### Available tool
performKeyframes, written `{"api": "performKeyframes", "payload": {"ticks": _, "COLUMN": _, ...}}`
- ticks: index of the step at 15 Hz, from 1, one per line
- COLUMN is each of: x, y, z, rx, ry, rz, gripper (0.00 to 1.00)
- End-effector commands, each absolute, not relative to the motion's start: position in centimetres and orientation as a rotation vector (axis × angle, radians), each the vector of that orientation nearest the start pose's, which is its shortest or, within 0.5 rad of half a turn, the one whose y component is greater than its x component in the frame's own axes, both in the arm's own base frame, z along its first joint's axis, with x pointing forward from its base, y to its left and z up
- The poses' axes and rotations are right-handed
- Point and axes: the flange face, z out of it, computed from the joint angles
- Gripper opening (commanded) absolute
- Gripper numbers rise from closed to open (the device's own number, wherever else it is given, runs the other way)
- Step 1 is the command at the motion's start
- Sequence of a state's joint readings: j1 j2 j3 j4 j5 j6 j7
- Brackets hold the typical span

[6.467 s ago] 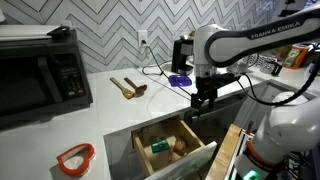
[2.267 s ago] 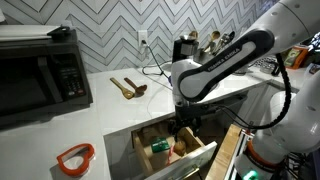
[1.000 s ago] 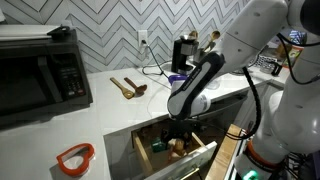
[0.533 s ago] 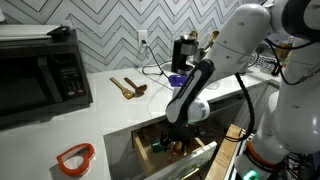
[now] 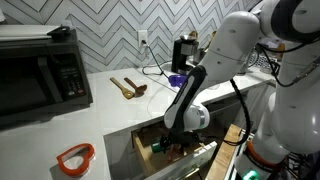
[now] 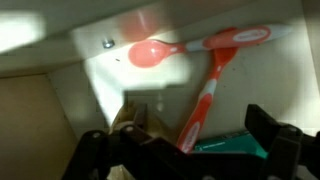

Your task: Remove the spoon from the drawer

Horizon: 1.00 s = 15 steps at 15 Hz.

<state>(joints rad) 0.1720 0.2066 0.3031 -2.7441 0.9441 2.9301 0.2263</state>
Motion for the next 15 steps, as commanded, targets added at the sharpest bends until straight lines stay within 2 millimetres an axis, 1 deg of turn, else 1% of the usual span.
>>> {"api": "performKeyframes", "payload": {"ticks": 1, "x": 33.5, "y": 13.4, "z": 14.1, "rx": -2.759, "ry": 0.976, "rz": 0.130, "gripper": 1.00}}
{"api": "performKeyframes", "payload": {"ticks": 3, "x": 33.3, "y": 13.8, "z": 13.9, "rx": -2.761, "ry": 0.974, "rz": 0.125, "gripper": 0.98}}
{"api": "performKeyframes", "payload": {"ticks": 4, "x": 33.2, "y": 13.9, "z": 13.7, "rx": -2.763, "ry": 0.971, "rz": 0.125, "gripper": 0.90}}
{"api": "performKeyframes", "payload": {"ticks": 5, "x": 33.2, "y": 14.0, "z": 13.5, "rx": -2.768, "ry": 0.970, "rz": 0.126, "gripper": 0.74}}
{"api": "performKeyframes", "payload": {"ticks": 6, "x": 33.1, "y": 14.0, "z": 13.3, "rx": -2.771, "ry": 0.970, "rz": 0.127, "gripper": 0.69}}
{"api": "performKeyframes", "payload": {"ticks": 7, "x": 33.0, "y": 14.0, "z": 13.1, "rx": -2.778, "ry": 0.970, "rz": 0.130, "gripper": 0.59}}
{"api": "performKeyframes", "payload": {"ticks": 11, "x": 33.0, "y": 13.7, "z": 12.4, "rx": -2.787, "ry": 0.990, "rz": 0.146, "gripper": 0.29}}
{"api": "performKeyframes", "payload": {"ticks": 12, "x": 33.1, "y": 13.8, "z": 12.4, "rx": -2.785, "ry": 0.990, "rz": 0.140, "gripper": 0.21}}
{"api": "performKeyframes", "payload": {"ticks": 15, "x": 33.8, "y": 13.7, "z": 13.1, "rx": -2.764, "ry": 1.005, "rz": 0.130, "gripper": 0.01}}
